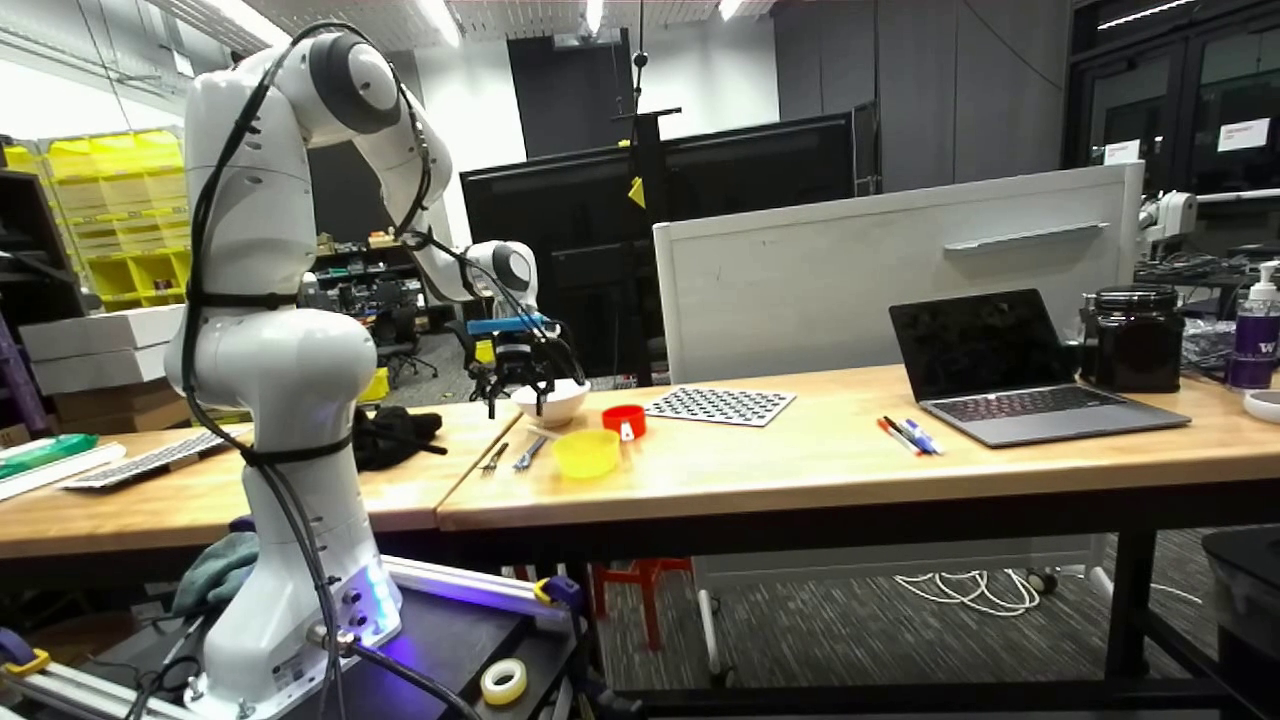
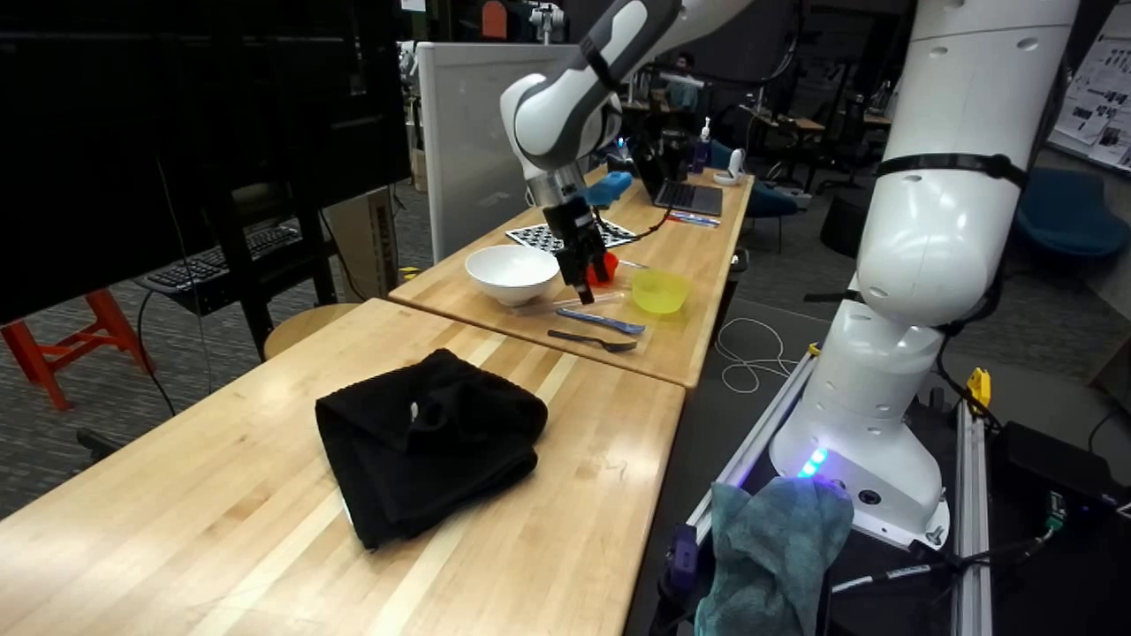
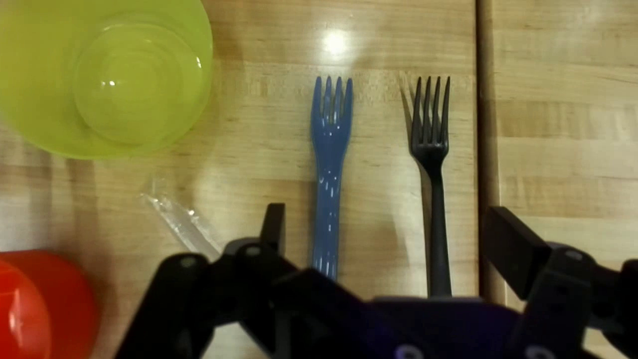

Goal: Pick up the small orange pot and put it inside the white bowl

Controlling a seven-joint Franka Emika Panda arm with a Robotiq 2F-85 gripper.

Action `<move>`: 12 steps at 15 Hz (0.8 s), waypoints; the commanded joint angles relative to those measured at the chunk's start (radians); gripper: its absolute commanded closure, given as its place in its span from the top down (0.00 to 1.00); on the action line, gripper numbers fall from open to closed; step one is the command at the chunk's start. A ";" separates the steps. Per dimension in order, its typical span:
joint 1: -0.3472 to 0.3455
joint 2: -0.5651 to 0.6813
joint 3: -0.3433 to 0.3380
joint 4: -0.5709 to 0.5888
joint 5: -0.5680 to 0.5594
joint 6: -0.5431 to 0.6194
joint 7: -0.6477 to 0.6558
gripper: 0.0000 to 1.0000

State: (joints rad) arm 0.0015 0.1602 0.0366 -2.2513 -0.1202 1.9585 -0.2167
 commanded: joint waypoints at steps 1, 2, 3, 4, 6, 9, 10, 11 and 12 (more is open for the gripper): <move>-0.030 -0.075 -0.008 -0.174 0.042 0.169 -0.140 1.00; -0.037 -0.087 -0.010 -0.216 0.050 0.222 -0.183 1.00; -0.043 -0.092 -0.010 -0.245 0.062 0.258 -0.223 1.00; -0.047 -0.099 -0.009 -0.273 0.076 0.288 -0.256 1.00; -0.049 -0.117 -0.008 -0.322 0.101 0.327 -0.305 1.00; -0.037 -0.170 -0.007 -0.387 0.115 0.349 -0.325 1.00; -0.033 -0.189 -0.008 -0.405 0.115 0.349 -0.324 1.00; -0.027 -0.212 -0.007 -0.424 0.114 0.350 -0.320 1.00; -0.020 -0.232 -0.007 -0.438 0.114 0.348 -0.312 1.00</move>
State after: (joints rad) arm -0.0359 0.0351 0.0280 -2.6079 -0.0218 2.2916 -0.5195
